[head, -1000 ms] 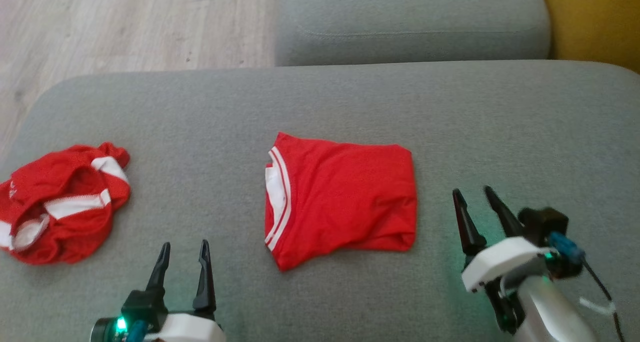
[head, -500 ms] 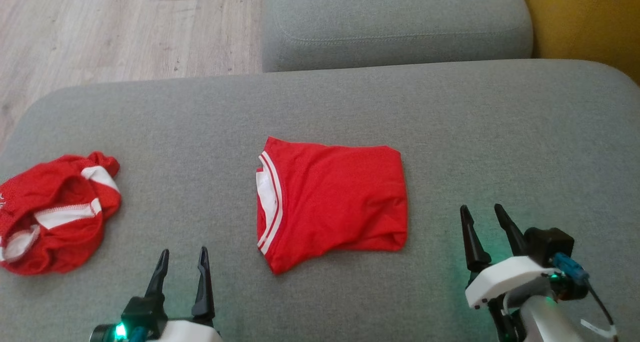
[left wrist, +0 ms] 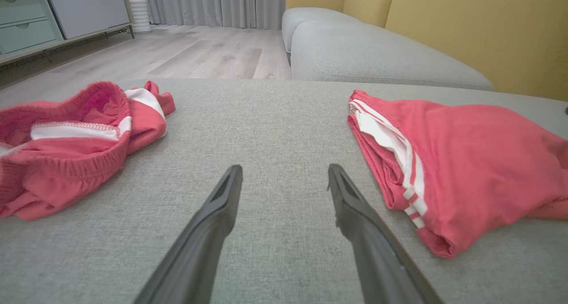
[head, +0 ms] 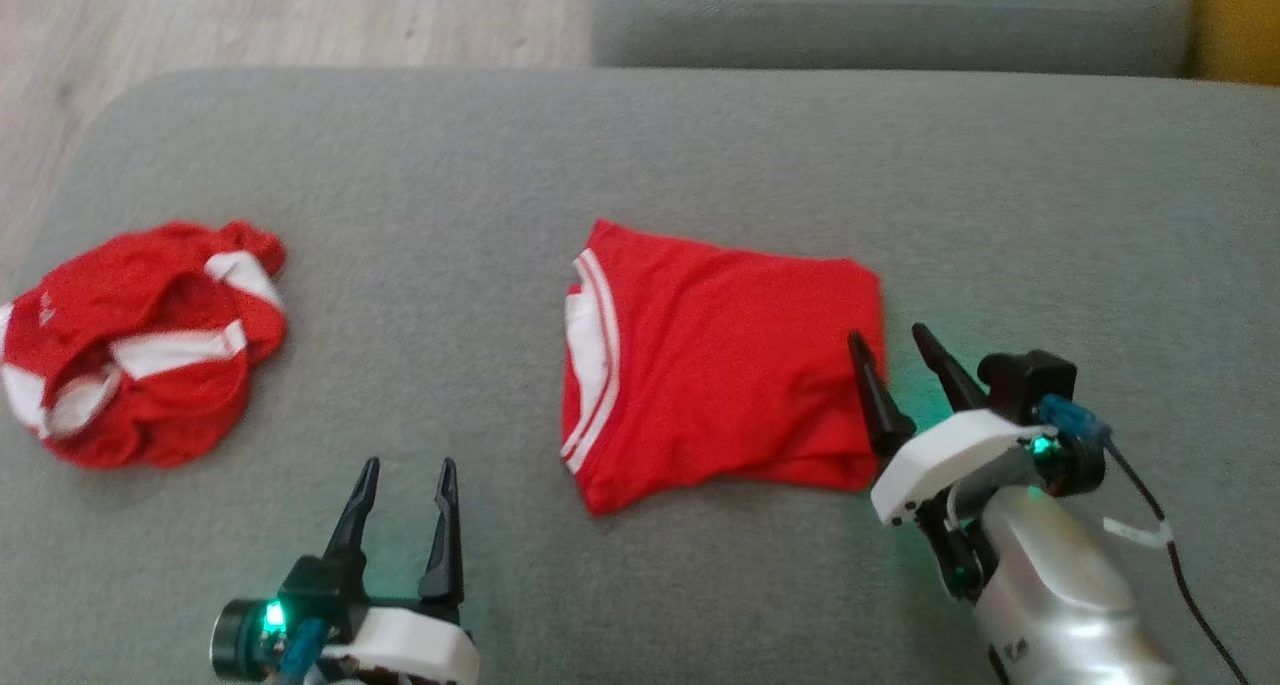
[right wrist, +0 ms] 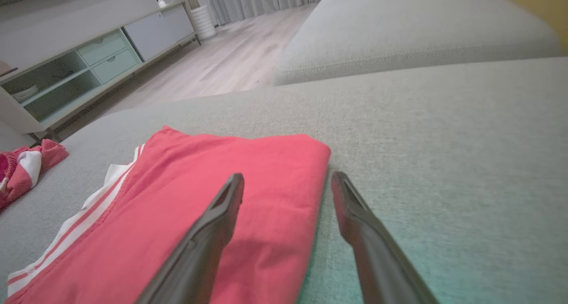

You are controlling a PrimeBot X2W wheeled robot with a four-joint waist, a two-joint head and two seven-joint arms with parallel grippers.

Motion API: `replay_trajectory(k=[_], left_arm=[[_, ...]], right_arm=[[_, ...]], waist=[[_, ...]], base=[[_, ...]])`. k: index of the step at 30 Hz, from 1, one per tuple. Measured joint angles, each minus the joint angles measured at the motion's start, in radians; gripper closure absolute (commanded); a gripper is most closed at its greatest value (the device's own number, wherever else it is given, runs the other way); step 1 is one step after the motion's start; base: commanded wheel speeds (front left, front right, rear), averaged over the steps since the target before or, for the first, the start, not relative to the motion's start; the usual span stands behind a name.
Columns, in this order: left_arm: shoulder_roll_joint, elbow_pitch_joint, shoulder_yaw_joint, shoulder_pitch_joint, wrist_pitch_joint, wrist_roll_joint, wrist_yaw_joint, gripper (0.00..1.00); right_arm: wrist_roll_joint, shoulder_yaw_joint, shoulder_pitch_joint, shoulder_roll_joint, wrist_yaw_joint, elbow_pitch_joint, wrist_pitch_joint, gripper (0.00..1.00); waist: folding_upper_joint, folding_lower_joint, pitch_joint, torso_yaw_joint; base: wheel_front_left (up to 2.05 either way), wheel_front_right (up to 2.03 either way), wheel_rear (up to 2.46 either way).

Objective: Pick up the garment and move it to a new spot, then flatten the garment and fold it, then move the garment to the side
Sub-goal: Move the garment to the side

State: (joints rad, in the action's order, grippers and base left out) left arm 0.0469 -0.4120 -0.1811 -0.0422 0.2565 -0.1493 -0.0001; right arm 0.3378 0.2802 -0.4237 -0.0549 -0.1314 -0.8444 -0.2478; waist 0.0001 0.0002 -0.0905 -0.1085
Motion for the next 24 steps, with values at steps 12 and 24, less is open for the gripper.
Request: replay_trajectory(k=[12, 24], left_arm=[[0.0, 0.002, -0.002, -0.016, 0.0, 0.0, 0.001, 0.0], [0.001, 0.022, 0.003, -0.016, 0.0, -0.011, 0.0, 0.0]], right_arm=[[0.045, 0.081, -0.098, 0.005, 0.0, -0.216, 0.007, 1.0], [0.066, 0.128, 0.003, 0.005, 0.0, -0.094, 0.0, 1.0]], waist=[[0.0, -0.0001, -0.039, -0.011], [0.0, -0.0002, -0.006, 0.268]], base=[[0.0, 0.0, 0.0], [0.0, 0.0, 0.0]])
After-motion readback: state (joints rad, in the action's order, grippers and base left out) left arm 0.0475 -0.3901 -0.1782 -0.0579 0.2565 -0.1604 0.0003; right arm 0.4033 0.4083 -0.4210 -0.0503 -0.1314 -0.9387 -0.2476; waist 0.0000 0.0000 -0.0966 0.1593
